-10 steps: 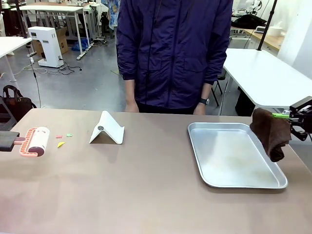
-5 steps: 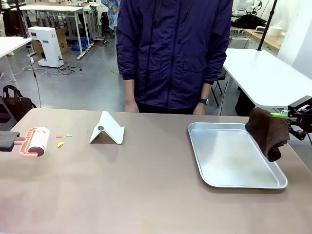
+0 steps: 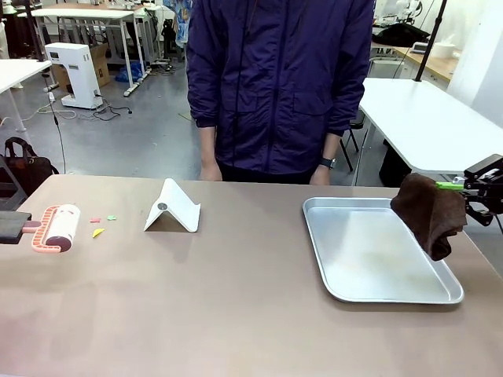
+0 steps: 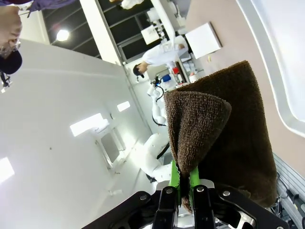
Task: Clean the surface of the table.
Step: Clean the area not pointed to by the person.
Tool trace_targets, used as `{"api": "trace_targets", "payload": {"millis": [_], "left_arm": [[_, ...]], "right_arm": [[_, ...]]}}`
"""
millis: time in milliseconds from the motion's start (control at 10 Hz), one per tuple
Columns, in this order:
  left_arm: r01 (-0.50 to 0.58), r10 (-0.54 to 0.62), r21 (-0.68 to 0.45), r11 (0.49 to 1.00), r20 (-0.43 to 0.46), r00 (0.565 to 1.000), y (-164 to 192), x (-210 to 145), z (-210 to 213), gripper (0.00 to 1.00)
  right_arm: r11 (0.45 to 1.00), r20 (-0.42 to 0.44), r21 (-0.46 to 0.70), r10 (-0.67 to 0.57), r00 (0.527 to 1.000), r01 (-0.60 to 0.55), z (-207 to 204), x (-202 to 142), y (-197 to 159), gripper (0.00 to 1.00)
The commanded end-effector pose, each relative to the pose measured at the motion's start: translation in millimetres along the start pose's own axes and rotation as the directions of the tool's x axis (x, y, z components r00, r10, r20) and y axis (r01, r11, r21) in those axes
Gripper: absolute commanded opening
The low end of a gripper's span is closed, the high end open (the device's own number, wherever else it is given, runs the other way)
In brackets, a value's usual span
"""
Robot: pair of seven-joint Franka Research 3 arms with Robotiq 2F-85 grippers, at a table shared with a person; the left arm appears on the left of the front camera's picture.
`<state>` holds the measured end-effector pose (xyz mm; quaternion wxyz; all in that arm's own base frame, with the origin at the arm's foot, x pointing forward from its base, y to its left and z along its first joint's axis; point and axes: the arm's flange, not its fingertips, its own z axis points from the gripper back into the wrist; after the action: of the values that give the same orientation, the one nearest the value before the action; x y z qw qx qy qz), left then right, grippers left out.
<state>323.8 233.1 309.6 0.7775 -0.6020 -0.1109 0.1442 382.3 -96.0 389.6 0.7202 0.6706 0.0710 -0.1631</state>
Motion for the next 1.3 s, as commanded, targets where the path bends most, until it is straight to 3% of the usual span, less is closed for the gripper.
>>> {"api": "trace_targets", "payload": {"millis": [0,800,900,1000,1200], "left_arm": [[0.004,-0.004,-0.013,1.000,-0.005,1.000,-3,-3,1,0.00],[0.004,-0.004,-0.013,1.000,-0.005,1.000,-3,-3,1,0.00],[0.000,0.000,0.000,1.000,0.000,1.000,0,0,0,0.22],[0.007,-0.015,0.102,0.995,0.083,0.996,-13,-1,-3,0.22],[-0.064,0.026,0.190,0.980,0.196,0.980,-36,5,5,0.22]], "right_arm": [[1.000,0.001,0.011,0.008,1.000,-0.008,-2,2,6,0.09],[1.000,0.001,0.011,0.008,1.000,-0.008,-2,2,6,0.09],[1.000,0.001,0.011,0.008,1.000,-0.008,-2,2,6,0.09],[1.000,0.001,0.011,0.008,1.000,-0.008,-2,2,6,0.09],[1.000,0.001,0.011,0.008,1.000,-0.008,-2,2,6,0.09]]}}
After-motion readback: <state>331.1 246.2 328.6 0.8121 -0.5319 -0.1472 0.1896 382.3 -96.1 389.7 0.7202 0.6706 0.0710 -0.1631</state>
